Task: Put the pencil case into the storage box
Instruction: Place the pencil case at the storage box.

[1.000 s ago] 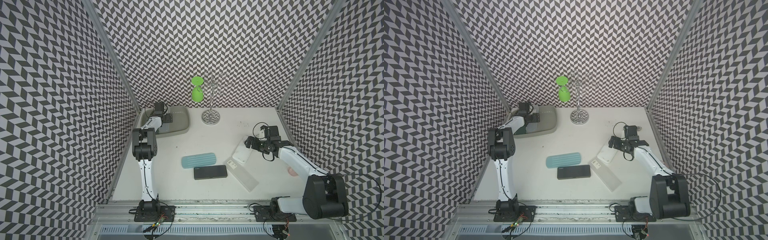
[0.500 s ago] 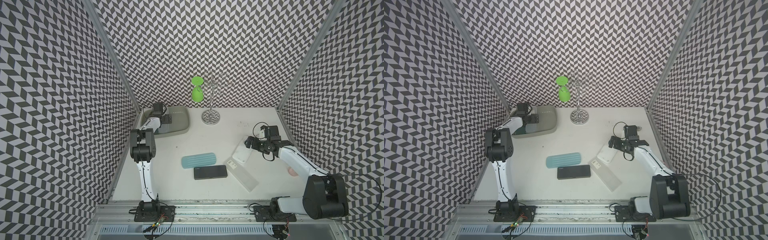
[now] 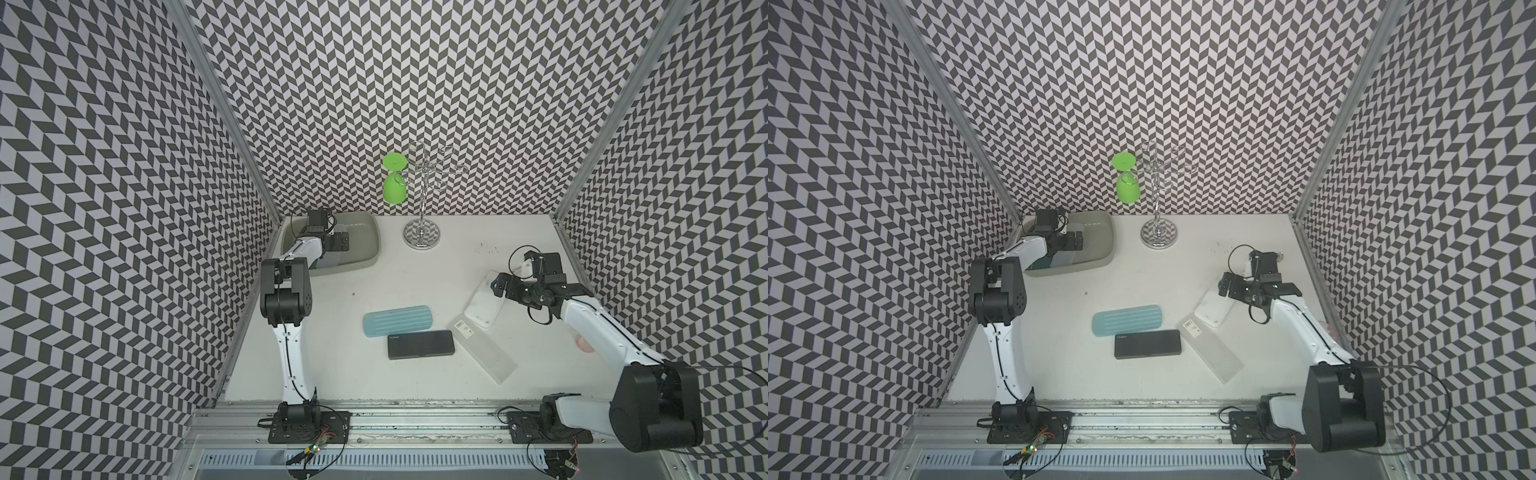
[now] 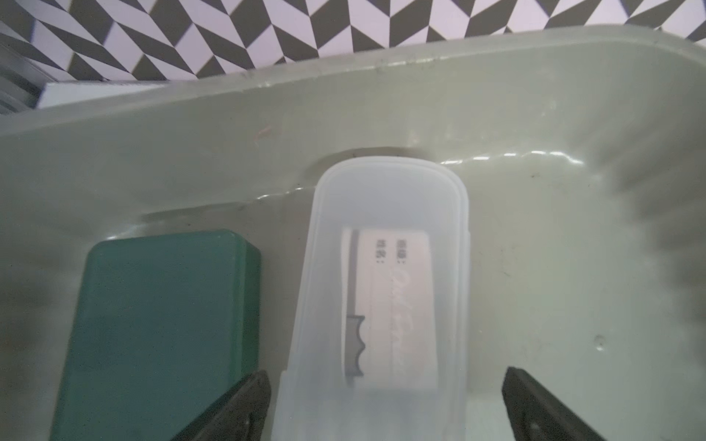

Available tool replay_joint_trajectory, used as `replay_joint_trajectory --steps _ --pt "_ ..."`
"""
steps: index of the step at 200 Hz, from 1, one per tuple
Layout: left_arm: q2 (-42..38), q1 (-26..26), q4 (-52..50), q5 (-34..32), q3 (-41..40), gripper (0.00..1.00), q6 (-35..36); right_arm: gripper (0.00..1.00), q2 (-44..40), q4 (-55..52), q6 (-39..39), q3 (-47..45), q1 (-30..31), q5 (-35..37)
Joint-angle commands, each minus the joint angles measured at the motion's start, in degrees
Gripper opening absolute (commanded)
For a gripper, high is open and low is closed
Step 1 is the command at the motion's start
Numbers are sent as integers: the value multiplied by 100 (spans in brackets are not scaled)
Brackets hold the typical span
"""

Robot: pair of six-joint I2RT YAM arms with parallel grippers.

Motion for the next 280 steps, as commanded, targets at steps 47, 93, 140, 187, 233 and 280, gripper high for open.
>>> replay_joint_trajectory --steps 47,93,140,187,233,280 --pt "-424 17 -77 -431 -155 100 -357 100 -295 25 28 -114 -33 112" --pt "-957 -47 136 -1630 -385 100 -320 100 -314 73 82 -109 -32 101" --pt "-1187 -283 241 -1460 -530 100 -131 100 -286 131 117 -100 -26 74" --pt "-860 -989 139 -512 -425 100 -221 100 -253 132 134 -76 -32 64" --pt "-535 -1178 264 -164 -437 100 -577 100 -321 52 104 -74 -30 137" --pt "-353 -924 289 -367 -602 100 -608 100 -384 -43 83 -100 -31 196"
